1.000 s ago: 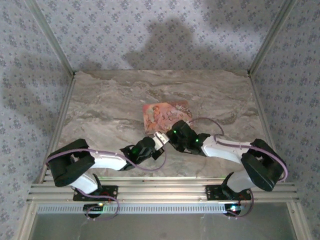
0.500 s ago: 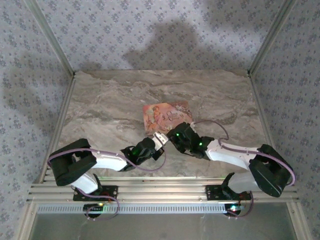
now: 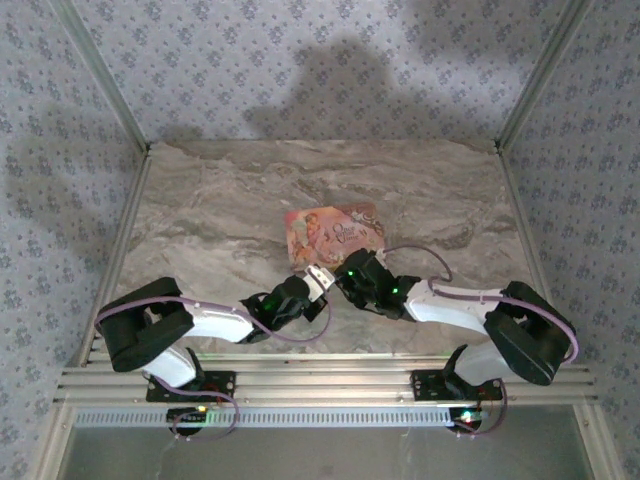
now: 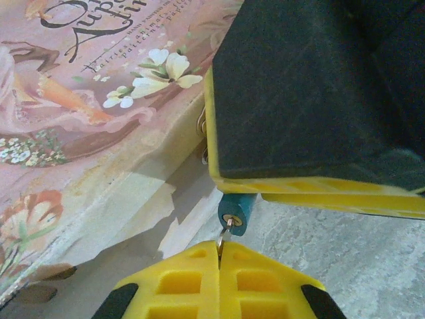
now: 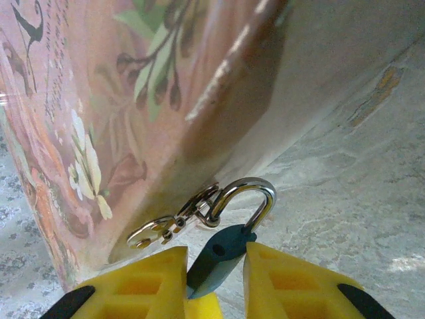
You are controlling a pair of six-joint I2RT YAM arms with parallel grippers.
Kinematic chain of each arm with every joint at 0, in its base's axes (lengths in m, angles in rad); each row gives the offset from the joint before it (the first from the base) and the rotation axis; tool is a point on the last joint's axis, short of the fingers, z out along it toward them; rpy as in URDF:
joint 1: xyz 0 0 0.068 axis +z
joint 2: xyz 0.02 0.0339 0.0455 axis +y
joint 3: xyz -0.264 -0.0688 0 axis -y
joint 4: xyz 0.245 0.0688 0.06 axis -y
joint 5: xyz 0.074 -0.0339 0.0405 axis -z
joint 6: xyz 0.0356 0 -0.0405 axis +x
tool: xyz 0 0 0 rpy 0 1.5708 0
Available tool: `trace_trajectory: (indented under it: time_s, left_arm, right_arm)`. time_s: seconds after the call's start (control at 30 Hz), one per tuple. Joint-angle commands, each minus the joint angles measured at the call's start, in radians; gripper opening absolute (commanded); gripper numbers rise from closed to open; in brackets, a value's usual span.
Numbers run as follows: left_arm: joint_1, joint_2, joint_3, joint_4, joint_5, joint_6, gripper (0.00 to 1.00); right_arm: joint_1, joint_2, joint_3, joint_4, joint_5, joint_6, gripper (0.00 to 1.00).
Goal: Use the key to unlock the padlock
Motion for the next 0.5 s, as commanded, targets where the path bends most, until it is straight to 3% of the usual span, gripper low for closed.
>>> trace_trajectory:
  time_s: [0.0, 0.07, 0.2, 0.3, 0.47]
  left_arm:
    - [-0.009, -0.014, -0.006, 0.030, 0.020, -0.007, 0.00]
    - [-0.010, -0.014, -0.006, 0.032, 0.022, -0.008, 0.00]
    - [-0.009, -0.016, -0.009, 0.039, 0.025, -0.005, 0.00]
    - [-0.011, -0.013, -0.012, 0.044, 0.027, -0.004, 0.00]
    - [-0.011, -0.013, -0.018, 0.047, 0.031, -0.006, 0.00]
  right_arm:
    - [-0.014, 0.022, 0.000, -0.022, 0.025, 0.002, 0.30]
    - [-0.017, 0.028, 0.004, -0.023, 0.022, 0.001, 0.40]
    - [-0.020, 0.044, 0.011, -0.020, 0.013, 0.000, 0.46]
    - [-0.023, 0.052, 0.014, -0.015, 0.009, -0.002, 0.38]
    - [-0.026, 0.050, 0.014, -0.016, 0.010, -0.004, 0.12]
